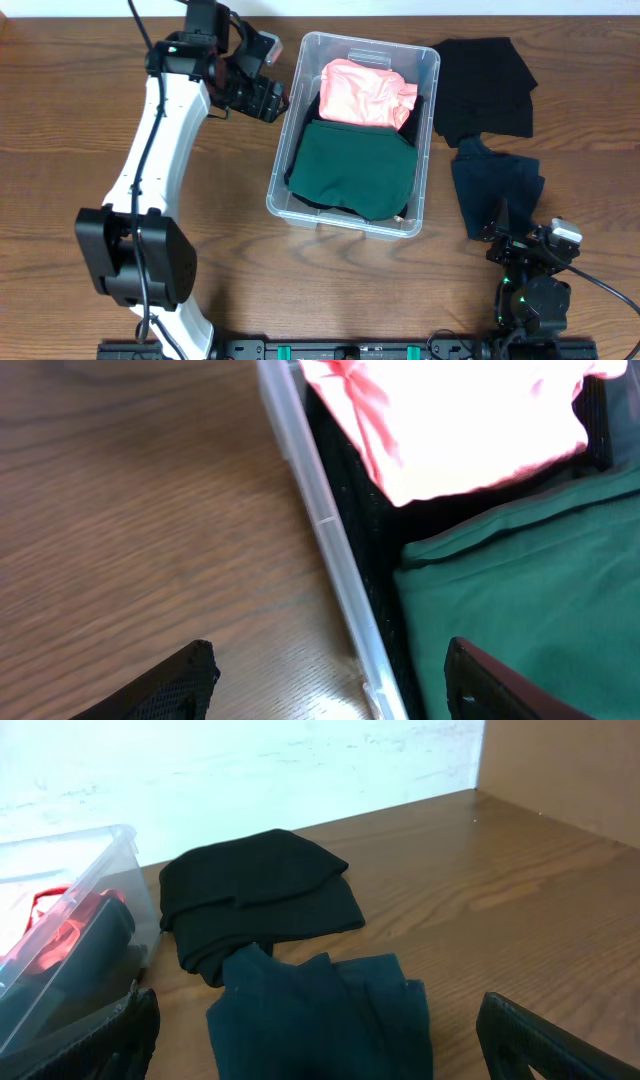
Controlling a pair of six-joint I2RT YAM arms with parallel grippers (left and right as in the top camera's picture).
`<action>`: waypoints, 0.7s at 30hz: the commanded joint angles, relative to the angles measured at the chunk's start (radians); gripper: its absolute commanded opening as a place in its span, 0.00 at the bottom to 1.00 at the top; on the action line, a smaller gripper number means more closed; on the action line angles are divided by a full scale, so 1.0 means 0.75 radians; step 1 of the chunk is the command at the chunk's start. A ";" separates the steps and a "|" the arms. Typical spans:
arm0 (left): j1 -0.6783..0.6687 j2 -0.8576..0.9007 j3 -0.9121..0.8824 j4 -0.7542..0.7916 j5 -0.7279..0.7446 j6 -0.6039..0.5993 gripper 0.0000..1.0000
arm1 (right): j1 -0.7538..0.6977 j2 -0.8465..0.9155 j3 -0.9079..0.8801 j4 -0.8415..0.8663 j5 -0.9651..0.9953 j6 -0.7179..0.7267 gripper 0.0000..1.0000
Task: Pack container
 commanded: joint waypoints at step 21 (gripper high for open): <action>-0.115 0.193 0.000 -0.036 -0.424 -0.411 0.37 | -0.006 -0.006 -0.005 -0.002 0.000 0.014 0.99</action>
